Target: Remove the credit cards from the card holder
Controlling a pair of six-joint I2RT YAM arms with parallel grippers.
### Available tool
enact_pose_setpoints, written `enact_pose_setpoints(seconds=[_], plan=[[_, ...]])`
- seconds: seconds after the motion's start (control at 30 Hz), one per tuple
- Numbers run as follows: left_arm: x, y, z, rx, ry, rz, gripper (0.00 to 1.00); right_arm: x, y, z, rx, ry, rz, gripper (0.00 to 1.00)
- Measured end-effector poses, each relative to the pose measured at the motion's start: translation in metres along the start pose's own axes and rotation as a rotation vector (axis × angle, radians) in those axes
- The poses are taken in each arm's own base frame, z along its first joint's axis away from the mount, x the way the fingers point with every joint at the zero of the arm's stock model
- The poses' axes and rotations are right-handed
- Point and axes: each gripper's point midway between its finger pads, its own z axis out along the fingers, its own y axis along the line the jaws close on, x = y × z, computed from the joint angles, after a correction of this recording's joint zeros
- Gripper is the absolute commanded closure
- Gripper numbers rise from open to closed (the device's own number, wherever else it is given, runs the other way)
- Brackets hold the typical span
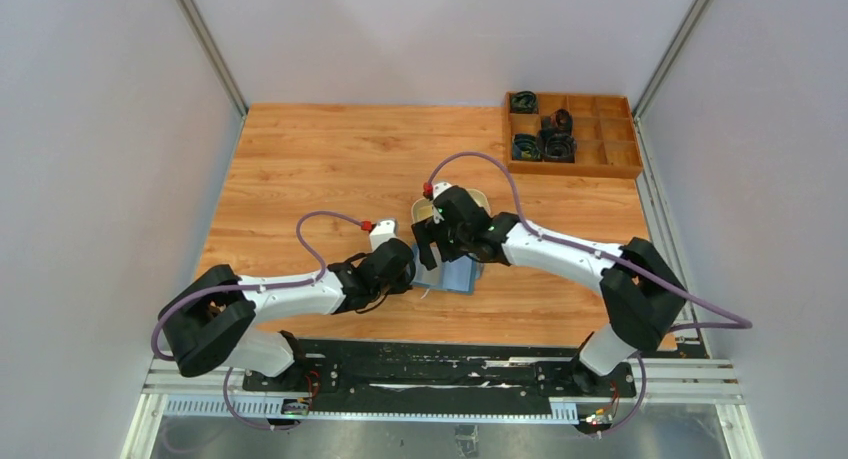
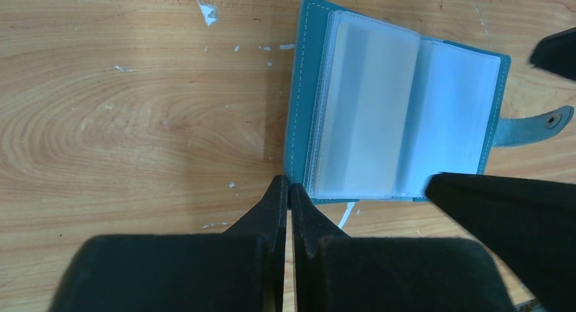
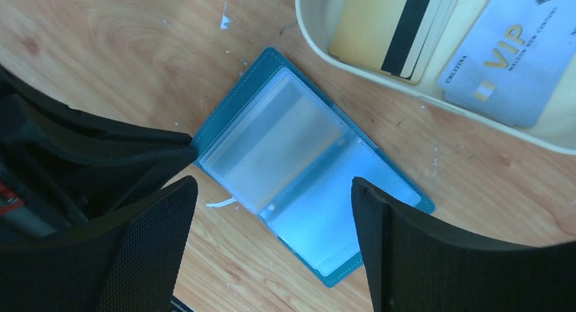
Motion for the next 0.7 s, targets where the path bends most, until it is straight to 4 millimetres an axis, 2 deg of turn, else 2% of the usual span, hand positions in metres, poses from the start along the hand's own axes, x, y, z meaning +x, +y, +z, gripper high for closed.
enact_pose_setpoints(seconds=[0.33,0.5,0.7], plan=[[-0.002,-0.004,-0.003,0.019,-0.003,-0.019,1.0,0.03,-0.002,0.035,0.132,0.074,0.02,0.14],[-0.001,-0.002,-0.005,0.026,-0.005,-0.03,1.0,0.027,0.005,0.047,0.155,0.072,0.026,0.15],[0.002,0.0,-0.005,0.025,-0.002,-0.036,1.0,0.031,0.004,0.052,0.177,0.078,0.032,0.15]])
